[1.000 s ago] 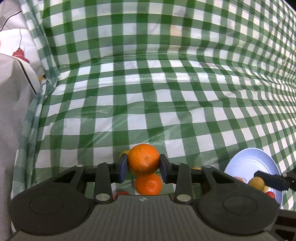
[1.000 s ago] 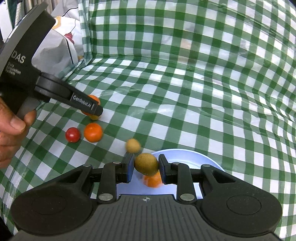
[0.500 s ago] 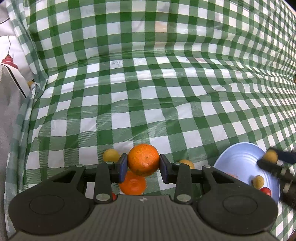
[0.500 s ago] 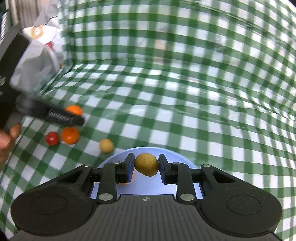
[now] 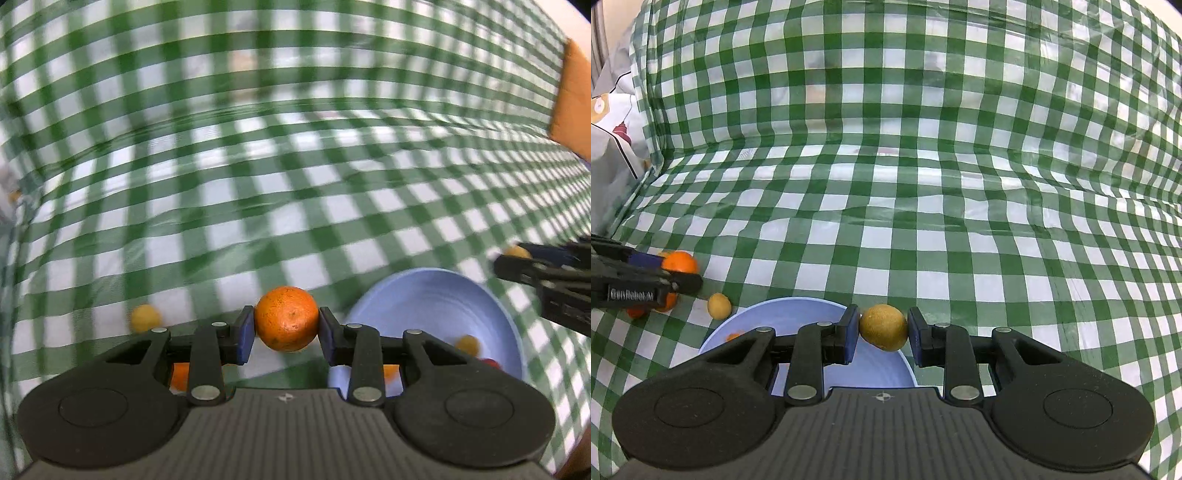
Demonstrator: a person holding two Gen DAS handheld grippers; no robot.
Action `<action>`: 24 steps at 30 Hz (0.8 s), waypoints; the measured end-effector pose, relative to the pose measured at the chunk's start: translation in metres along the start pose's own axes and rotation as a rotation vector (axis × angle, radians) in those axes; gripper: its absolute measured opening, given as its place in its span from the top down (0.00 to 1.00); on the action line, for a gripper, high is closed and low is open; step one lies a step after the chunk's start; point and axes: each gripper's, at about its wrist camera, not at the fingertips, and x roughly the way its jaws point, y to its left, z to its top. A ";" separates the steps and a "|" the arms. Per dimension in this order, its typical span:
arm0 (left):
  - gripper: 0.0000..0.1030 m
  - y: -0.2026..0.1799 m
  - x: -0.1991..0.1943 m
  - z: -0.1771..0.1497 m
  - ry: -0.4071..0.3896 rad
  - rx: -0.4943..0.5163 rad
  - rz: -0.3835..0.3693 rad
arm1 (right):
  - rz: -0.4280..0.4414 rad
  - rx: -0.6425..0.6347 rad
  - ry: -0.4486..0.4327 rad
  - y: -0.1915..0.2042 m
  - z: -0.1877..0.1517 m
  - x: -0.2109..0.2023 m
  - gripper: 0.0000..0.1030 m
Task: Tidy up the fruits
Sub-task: 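Carry the orange in the left tool while the right tool carries the yellow fruit over the plate, then open the left tool to drop the orange while the right tool drops the yellow fruit onto the plate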
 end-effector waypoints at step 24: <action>0.62 -0.084 0.006 -0.016 0.017 0.172 -0.195 | 0.005 -0.014 0.022 0.005 -0.003 0.008 0.72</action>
